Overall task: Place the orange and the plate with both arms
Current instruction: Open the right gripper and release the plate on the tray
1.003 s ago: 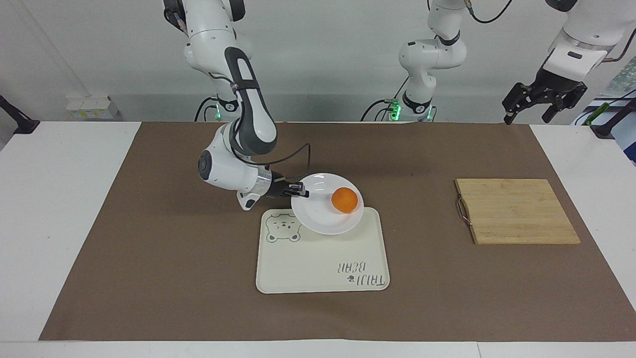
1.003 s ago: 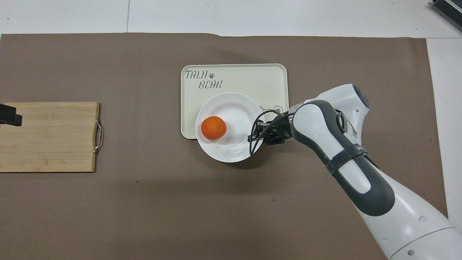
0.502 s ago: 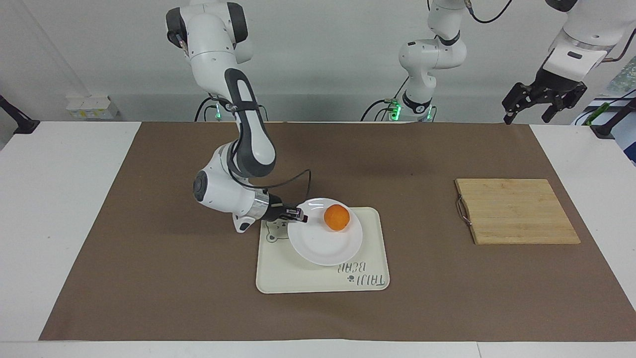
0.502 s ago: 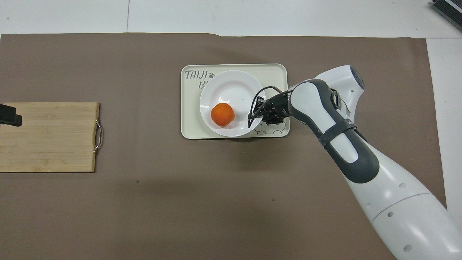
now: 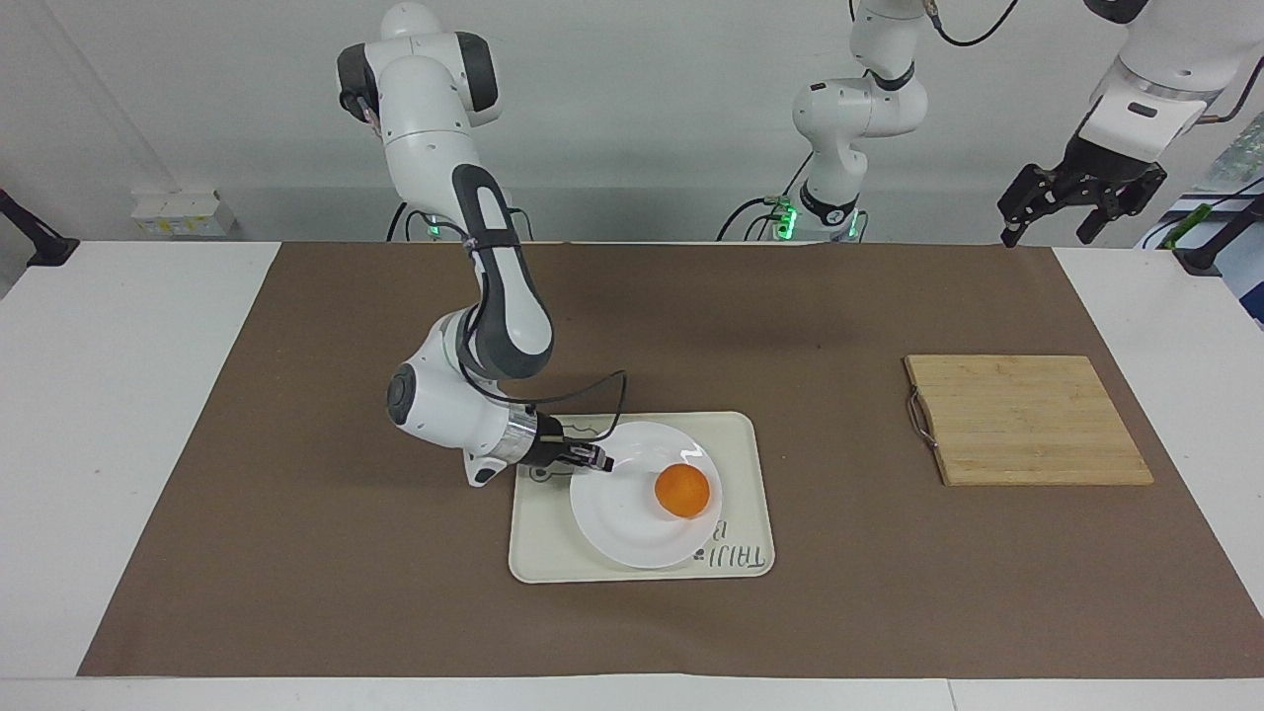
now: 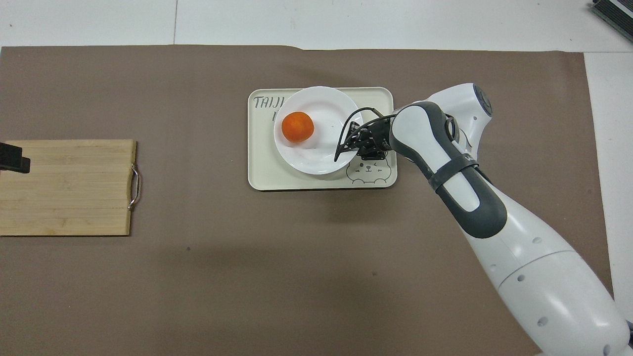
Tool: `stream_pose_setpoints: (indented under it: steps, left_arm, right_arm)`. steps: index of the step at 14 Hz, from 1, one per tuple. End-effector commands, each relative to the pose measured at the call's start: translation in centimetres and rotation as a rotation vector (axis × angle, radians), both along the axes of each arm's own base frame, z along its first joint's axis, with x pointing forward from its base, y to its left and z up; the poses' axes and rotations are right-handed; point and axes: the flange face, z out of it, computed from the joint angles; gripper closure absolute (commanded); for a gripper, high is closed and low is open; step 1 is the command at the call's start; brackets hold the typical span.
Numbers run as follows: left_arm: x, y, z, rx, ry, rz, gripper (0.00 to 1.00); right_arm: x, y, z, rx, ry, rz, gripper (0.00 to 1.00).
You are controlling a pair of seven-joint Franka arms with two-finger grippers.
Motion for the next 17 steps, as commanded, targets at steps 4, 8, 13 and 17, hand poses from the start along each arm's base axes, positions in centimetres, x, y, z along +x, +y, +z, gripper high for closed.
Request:
stream_pose_setpoints:
  steps: [4, 8, 13, 17]
  left_arm:
    - [-0.2, 0.1, 0.4, 0.001, 0.008, -0.005, 0.0]
    - [-0.2, 0.2, 0.4, 0.001, 0.008, -0.003, 0.0]
    - [-0.2, 0.1, 0.4, 0.001, 0.007, -0.005, 0.0]
    - [-0.2, 0.1, 0.4, 0.001, 0.008, -0.005, 0.0]
  right_arm:
    - [0.2, -1.6, 8.0, -0.169, -0.145, 0.107, 0.0]
    - [-0.6, -3.8, 14.1, -0.322, -0.228, 0.211, 0.0]
    - [-1.8, -6.7, 19.6, -0.562, -0.308, 0.36, 0.0]
    - [-3.3, -9.5, 24.4, -0.691, -0.362, 0.478, 0.0]
